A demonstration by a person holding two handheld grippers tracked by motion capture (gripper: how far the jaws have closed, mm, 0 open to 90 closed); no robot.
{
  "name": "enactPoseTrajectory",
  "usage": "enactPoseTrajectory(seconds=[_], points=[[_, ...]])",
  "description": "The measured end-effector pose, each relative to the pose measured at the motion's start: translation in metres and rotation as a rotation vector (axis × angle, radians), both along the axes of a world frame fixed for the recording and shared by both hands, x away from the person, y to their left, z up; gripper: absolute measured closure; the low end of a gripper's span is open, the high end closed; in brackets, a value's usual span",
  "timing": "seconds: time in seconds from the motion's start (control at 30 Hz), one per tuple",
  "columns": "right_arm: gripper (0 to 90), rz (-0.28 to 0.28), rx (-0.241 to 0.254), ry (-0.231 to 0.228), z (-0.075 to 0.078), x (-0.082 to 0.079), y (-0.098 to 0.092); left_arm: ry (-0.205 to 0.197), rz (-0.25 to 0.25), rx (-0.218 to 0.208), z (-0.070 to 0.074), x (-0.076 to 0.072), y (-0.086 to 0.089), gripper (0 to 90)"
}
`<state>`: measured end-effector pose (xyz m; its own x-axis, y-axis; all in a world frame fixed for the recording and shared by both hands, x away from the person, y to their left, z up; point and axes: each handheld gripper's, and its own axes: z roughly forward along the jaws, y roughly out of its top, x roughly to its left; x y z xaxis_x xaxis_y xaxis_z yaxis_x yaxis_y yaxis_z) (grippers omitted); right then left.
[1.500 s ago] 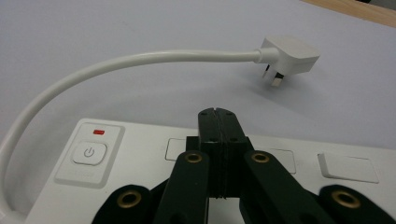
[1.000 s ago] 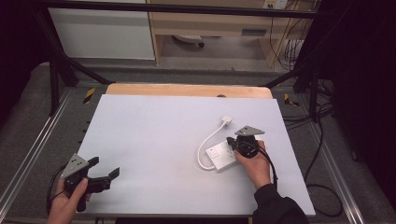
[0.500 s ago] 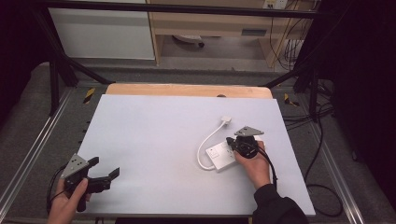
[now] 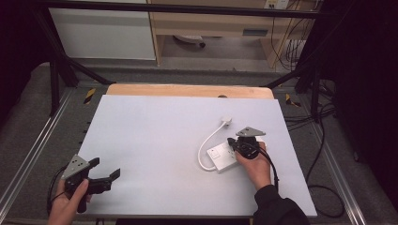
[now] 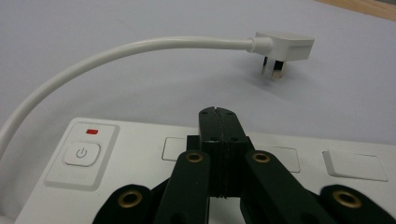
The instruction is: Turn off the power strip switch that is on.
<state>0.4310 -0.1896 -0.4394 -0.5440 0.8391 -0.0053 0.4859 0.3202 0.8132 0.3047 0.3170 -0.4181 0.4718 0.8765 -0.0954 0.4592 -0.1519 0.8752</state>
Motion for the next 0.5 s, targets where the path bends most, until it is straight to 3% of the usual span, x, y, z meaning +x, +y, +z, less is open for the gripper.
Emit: enactPoseTrajectory(seconds=[0.5], points=[[90.0,-0.013,0.019,0.000,-0.0018,-0.0006,-0.0006,0.002,0.001,0.001,-0.0003,0.0001,-0.0004,5.8]])
